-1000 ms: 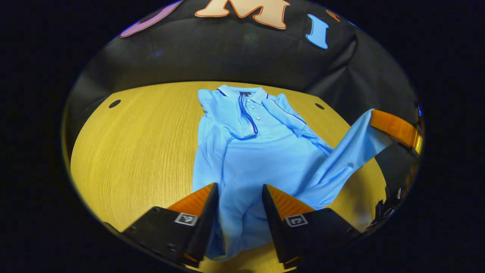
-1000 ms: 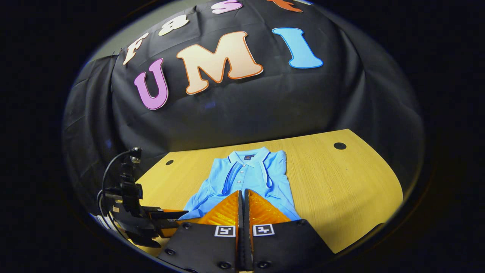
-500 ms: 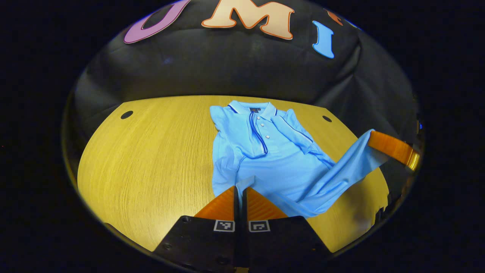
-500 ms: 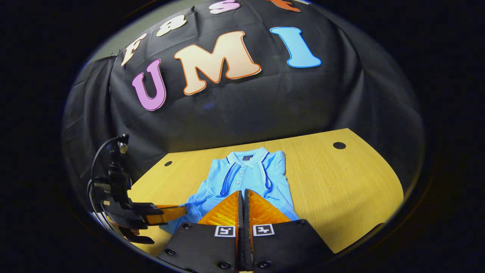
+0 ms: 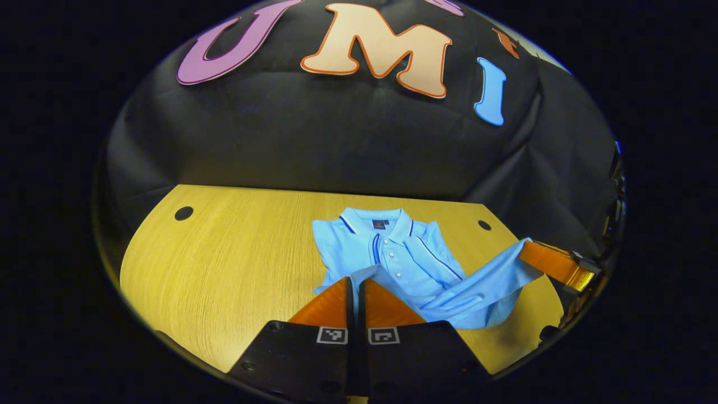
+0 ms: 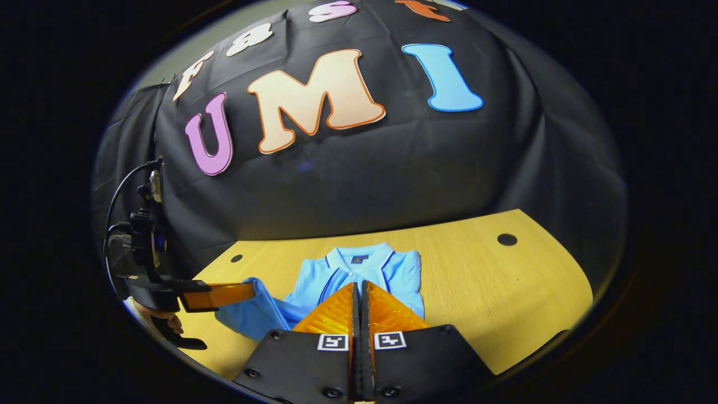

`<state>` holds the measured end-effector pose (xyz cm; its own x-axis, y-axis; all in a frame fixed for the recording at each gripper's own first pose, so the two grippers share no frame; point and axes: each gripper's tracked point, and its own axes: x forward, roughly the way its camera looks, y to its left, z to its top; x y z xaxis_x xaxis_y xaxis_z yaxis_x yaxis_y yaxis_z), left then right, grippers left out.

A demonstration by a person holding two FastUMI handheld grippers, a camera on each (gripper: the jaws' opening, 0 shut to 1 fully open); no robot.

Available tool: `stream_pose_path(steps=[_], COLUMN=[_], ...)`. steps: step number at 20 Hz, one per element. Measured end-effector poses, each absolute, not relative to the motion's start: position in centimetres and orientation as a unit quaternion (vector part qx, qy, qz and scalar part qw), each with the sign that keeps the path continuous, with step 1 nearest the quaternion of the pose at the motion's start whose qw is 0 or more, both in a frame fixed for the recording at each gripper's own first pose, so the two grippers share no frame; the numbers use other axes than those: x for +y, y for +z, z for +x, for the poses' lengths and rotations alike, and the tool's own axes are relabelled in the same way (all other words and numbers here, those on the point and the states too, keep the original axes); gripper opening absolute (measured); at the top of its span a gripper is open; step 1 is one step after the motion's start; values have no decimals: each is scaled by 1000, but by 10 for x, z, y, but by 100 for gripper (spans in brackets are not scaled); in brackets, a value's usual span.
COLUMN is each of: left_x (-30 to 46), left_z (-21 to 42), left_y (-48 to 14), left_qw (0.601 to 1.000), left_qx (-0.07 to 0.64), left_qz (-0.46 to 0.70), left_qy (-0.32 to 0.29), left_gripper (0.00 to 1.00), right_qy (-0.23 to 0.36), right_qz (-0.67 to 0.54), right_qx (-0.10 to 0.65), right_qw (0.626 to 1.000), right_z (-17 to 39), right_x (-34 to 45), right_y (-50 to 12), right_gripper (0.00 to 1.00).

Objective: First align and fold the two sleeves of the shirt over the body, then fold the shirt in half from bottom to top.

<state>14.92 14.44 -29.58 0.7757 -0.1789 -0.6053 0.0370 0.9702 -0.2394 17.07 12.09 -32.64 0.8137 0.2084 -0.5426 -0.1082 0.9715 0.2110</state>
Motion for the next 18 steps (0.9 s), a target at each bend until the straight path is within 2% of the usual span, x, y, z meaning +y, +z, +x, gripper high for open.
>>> stream_pose_path(steps=[9,15,17,18], left_x=[183,193,192,192], left_z=[253,286,284,282], left_y=[-308,-346,-353,-352], left_qw=[948,949,947,947], left_qx=[294,292,296,294], left_qz=[-117,-116,-120,-123], left_qy=[-39,-37,-40,-43], left_gripper=[0,0,0,33], right_qy=[36,6,3,5], right_qz=[55,38,32,24], right_qx=[277,290,298,296], right_qw=[959,956,954,955], right_z=[281,317,315,311], right_x=[100,94,93,93], right_y=[-372,-422,-432,-430], right_gripper=[2,2,7,26])
